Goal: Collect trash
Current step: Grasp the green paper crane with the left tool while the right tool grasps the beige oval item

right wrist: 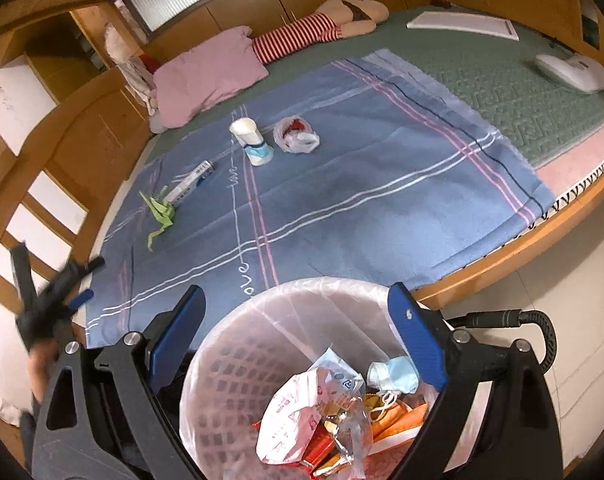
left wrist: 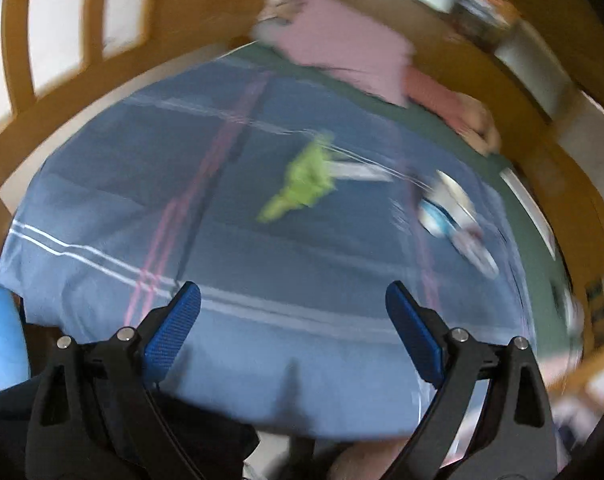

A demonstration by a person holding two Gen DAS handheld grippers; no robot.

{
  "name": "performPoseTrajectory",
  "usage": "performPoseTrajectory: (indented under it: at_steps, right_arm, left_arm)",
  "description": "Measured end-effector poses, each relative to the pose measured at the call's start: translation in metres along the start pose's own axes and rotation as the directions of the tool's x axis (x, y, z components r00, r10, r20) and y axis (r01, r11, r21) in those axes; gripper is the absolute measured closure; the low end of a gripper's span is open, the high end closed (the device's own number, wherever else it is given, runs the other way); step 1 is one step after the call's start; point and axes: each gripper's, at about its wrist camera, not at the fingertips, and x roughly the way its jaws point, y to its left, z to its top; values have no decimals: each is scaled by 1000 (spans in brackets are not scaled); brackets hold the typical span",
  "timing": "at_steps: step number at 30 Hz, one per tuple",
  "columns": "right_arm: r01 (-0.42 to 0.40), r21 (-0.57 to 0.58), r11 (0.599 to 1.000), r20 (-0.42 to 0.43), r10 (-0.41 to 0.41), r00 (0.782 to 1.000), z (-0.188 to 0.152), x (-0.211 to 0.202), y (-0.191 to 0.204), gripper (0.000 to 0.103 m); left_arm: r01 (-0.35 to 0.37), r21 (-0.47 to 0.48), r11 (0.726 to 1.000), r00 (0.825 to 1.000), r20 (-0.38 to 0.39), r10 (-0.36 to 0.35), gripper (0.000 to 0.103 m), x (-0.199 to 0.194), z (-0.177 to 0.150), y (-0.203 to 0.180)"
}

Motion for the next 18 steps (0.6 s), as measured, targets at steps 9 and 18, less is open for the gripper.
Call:
performPoseTrajectory:
  at_steps: [9,18]
  right_arm:
    - [37,-18,999,-75,-38,996,36,46,5,13]
    - [17,-236,972,-63,-33,997,132,163,63,13]
  left_arm:
    - [-108,35,994,994,-33,109,10,114,66,-25]
    - [-196,202,960,971,-98,219,27,194,69,-46]
